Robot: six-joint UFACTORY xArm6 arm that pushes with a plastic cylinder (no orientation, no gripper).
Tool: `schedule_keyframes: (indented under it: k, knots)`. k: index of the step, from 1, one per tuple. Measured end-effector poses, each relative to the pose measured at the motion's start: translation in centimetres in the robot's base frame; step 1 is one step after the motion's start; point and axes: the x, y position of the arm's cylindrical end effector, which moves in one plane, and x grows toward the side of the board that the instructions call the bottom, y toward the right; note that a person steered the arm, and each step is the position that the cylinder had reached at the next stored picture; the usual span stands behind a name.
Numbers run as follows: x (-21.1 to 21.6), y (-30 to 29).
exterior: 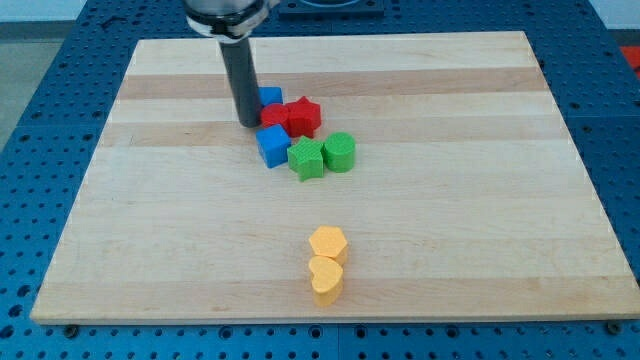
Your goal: Slide the blue triangle a bit down
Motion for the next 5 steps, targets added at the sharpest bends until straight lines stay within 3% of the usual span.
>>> schedule_keyframes:
  k: [3,5]
  knots:
    - [5.2,-1.5]
    - [3.9,-5.4]
